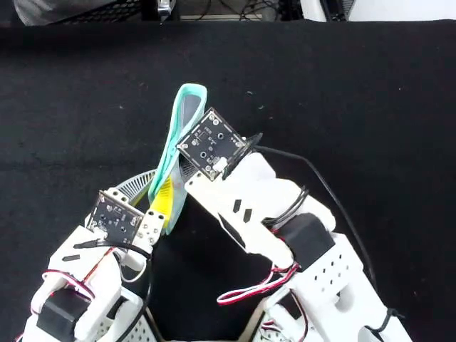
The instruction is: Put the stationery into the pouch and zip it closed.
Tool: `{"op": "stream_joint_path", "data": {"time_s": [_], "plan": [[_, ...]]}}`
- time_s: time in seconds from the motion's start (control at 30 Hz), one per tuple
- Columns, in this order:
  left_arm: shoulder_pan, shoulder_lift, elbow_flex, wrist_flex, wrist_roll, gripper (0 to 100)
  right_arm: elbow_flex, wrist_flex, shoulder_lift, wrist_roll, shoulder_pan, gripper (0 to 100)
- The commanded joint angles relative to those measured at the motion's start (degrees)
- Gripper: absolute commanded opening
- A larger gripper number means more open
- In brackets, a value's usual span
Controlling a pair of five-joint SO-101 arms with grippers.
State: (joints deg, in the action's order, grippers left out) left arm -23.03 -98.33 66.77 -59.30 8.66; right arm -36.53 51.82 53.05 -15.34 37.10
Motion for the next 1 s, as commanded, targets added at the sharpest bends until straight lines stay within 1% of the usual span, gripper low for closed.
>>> {"op": "stream_joint_path", "data": {"time_s": [0.0, 0.1, 0.23, 0.33, 0.6, 0.67, 0.77, 0.97], "plan": [[0.1, 0.1, 0.1, 0.4, 0.3, 3, 5.2, -1.8, -0.2, -1.7, 0.5, 2.0], [0.1, 0.1, 0.1, 0.2, 0.3, 3, 6.5, -1.5, -0.1, -3.3, 0.1, 1.3], [0.1, 0.1, 0.1, 0.1, 0.3, 3, 9.1, -1.4, -0.3, -3.4, -4.0, 1.2], [0.1, 0.1, 0.1, 0.1, 0.3, 3, 10.6, -1.5, -0.5, -3.4, -5.5, 1.2], [0.0, 0.1, 0.1, 0.1, 0.3, 3, 13.8, -1.9, -0.9, -3.5, -5.7, 1.2], [0.0, 0.1, 0.1, 0.1, 0.3, 3, 14.5, -1.8, -2.3, -3.7, -5.8, 1.2], [0.0, 0.1, 0.1, 0.1, 0.3, 3, 14.5, -1.8, -5.1, -6.1, -6.4, 1.2], [0.0, 0.1, 0.1, 0.1, 0.3, 3, 14.5, -1.4, -6.7, -5.9, -6.2, 1.5]]}}
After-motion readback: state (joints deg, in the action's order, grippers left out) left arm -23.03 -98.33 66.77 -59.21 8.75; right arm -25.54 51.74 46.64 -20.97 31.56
